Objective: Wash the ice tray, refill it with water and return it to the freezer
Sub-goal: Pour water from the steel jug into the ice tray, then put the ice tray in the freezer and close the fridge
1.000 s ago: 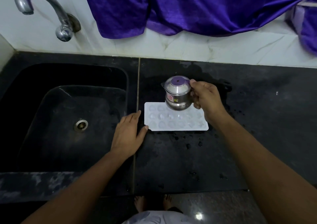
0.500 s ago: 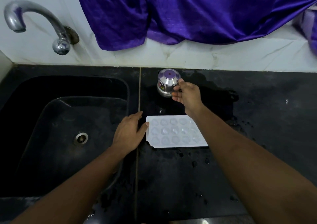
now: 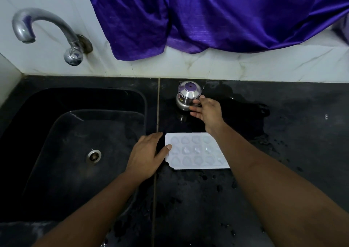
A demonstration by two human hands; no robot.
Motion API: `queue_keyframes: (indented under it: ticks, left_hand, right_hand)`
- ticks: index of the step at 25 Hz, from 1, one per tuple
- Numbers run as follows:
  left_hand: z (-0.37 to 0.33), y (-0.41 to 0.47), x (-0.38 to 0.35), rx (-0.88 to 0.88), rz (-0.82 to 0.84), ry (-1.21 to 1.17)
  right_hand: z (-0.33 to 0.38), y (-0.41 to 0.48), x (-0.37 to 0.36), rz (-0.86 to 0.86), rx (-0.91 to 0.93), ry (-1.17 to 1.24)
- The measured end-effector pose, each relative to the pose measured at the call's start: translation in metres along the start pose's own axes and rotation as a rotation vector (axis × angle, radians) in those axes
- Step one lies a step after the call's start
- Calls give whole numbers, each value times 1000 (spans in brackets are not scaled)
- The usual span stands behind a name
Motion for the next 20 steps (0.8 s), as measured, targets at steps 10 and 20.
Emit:
queue_keyframes:
  ticks: [10,20]
  left_hand:
    - [1,-7,-3,139,-2,-291]
    - [3,-21,-22,422,-49,-618]
  right_hand:
    - [37,-37,85,-118,220,-435]
    - [11,-90,184,-174,8,-788]
Point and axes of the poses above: each hand's wrist, its own y-axis towards the middle knuckle, its own x-axis out of the back of the hand, z = x × y, the point moved 6 cm from there along y, towards the middle knuckle, and after that the axes turned 13 degrees about y, right-handed, at the moved point
